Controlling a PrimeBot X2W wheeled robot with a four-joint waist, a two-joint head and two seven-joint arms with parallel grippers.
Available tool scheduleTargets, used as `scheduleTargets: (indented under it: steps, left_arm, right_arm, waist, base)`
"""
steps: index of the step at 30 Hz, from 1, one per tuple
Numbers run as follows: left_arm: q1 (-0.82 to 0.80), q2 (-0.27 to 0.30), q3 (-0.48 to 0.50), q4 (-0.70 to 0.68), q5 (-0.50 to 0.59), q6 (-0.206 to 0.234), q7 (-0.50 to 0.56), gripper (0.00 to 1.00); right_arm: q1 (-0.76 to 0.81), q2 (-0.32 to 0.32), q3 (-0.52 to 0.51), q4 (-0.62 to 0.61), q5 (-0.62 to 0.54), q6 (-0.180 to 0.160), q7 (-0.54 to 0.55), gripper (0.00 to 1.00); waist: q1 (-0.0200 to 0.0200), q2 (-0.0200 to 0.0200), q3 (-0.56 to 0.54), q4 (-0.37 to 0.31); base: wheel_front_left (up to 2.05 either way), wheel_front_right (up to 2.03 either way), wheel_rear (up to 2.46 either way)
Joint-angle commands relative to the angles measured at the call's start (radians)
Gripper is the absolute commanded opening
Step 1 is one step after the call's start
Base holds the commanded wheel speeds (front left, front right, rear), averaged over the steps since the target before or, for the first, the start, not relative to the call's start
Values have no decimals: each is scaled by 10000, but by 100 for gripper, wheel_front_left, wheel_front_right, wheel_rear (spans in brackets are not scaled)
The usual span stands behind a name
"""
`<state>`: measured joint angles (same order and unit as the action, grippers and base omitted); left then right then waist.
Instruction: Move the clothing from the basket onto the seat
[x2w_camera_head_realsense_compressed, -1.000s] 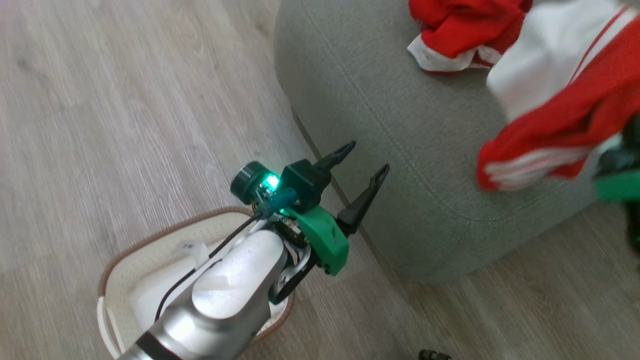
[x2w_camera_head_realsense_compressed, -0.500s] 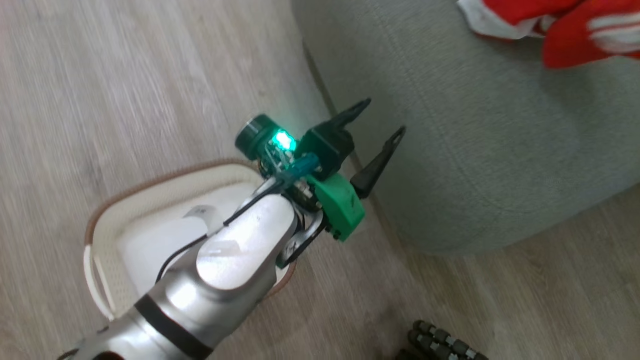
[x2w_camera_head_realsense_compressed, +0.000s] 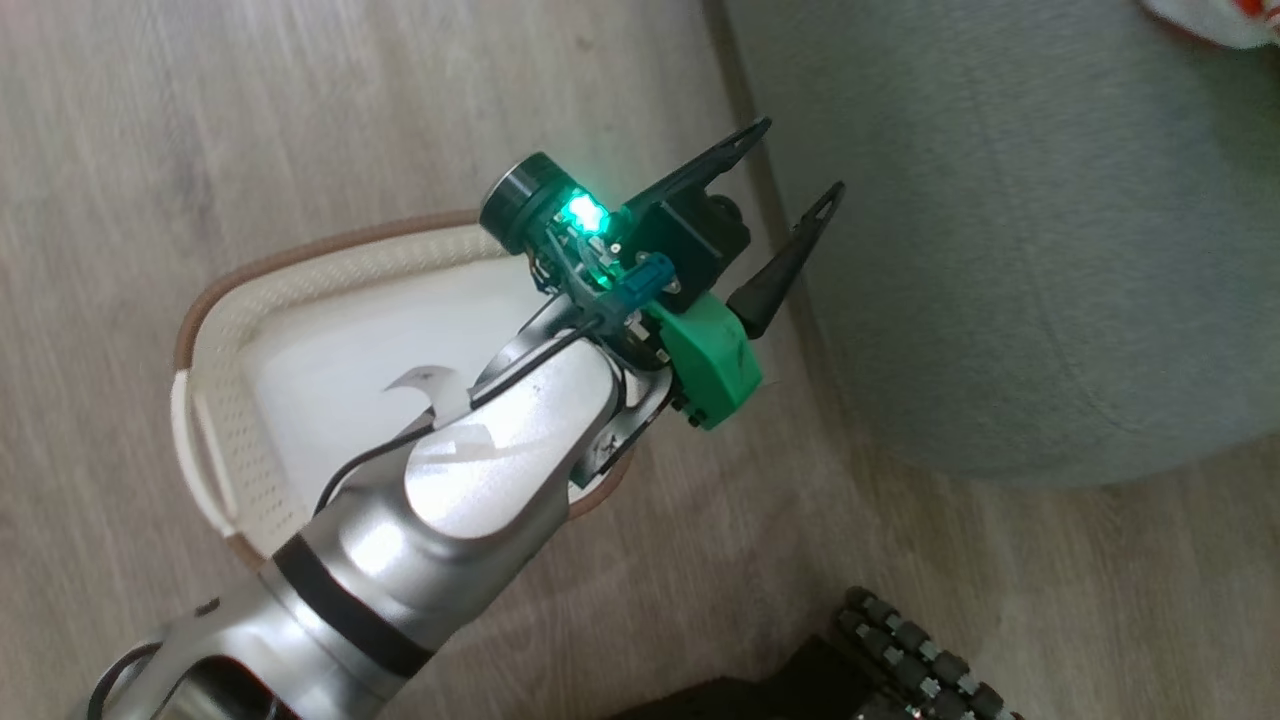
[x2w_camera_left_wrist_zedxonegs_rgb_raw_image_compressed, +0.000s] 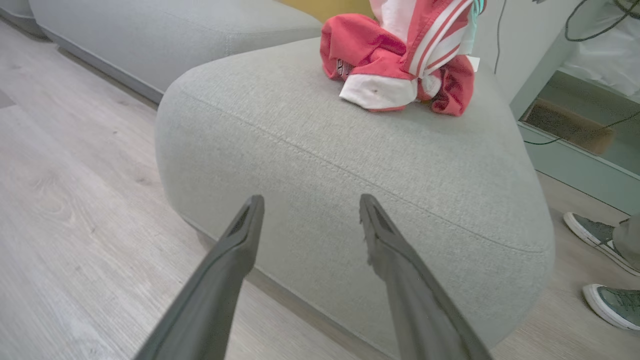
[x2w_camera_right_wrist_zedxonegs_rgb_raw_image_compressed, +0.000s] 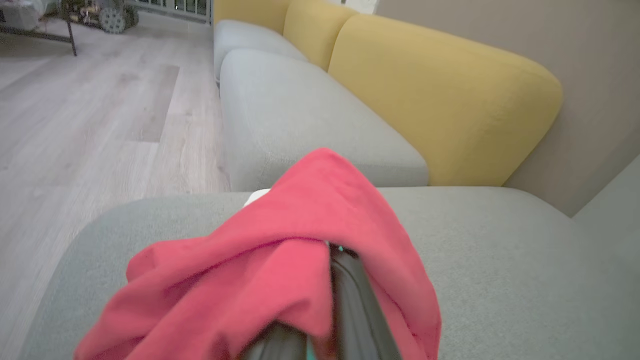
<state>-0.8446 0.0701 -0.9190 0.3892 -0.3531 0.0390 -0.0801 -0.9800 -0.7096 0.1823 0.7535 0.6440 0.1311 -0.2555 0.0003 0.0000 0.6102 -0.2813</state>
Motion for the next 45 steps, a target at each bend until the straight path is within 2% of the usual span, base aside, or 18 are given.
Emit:
scheduleTargets:
  steps: [1, 5, 9, 14, 15, 16, 17, 25, 34, 41, 45]
  left_arm:
    - [-298, -103, 177, -392, 118, 48, 0, 100]
    - [-363, -132, 126, -372, 101, 182, -156, 100]
    - [-362, -153, 127, -317, -6, 305, -348, 100]
    - [-341, -166, 174, -221, -189, 403, -590, 100]
    - [-326, -167, 178, -197, -223, 403, -612, 100]
    - [-306, -167, 181, -173, -256, 404, -636, 100]
    - [-276, -165, 183, -146, -290, 403, -668, 100]
    - [261, 162, 363, -12, -679, 389, -993, 100]
    - [1416, 710, 762, -311, -1336, 478, -1370, 100]
    - [2281, 1041, 1057, -772, -1743, 612, -1567, 100]
    - [2689, 1190, 1240, -1000, -1946, 681, -1635, 100]
  right_arm:
    - [21, -538, 27, -98, -44, -4, -63, 0]
    - [-243, -629, 866, 1201, 43, -4, -1, 0]
    - [-518, -588, 1964, 2288, 484, -4, 955, 0]
    - [-728, -636, 3075, 2627, 1343, -4, 1747, 0]
    - [-757, -655, 3223, 2657, 1459, -4, 1783, 39]
    - [-780, -660, 3381, 2682, 1563, -4, 1822, 98]
    - [-797, -662, 3541, 2702, 1659, -4, 1864, 100]
    - [-719, -642, 4909, 2758, 2156, -4, 2380, 100]
    - [-351, -690, 6165, 1946, 2691, -4, 1354, 100]
    - [-115, -725, 6254, 1446, 3344, -4, 230, 100]
    - [151, -717, 6183, 1131, 3401, -4, 15, 100]
  waist:
    - [-3, 0, 276, 279]
    - [-3, 0, 458, 557]
    - [-3, 0, 458, 744]
    - [-3, 0, 178, 873]
    - [-3, 0, 117, 874]
    - [-3, 0, 43, 869]
    - [-3, 0, -48, 857]
    - [-3, 0, -1254, 626]
    - [-3, 0, -3138, 385]
    - [-3, 0, -4313, 547]
    - [-3, 0, -4759, 715]
  base:
    - [0, 0, 0]
    - [0, 0, 0]
    - [0, 0, 0]
    - [0, 0, 0]
    - [0, 0, 0]
    - [0, 0, 0]
    - [0, 0, 0]
    - [0, 0, 0]
    - [0, 0, 0]
    - [0, 0, 0]
    - [0, 0, 0]
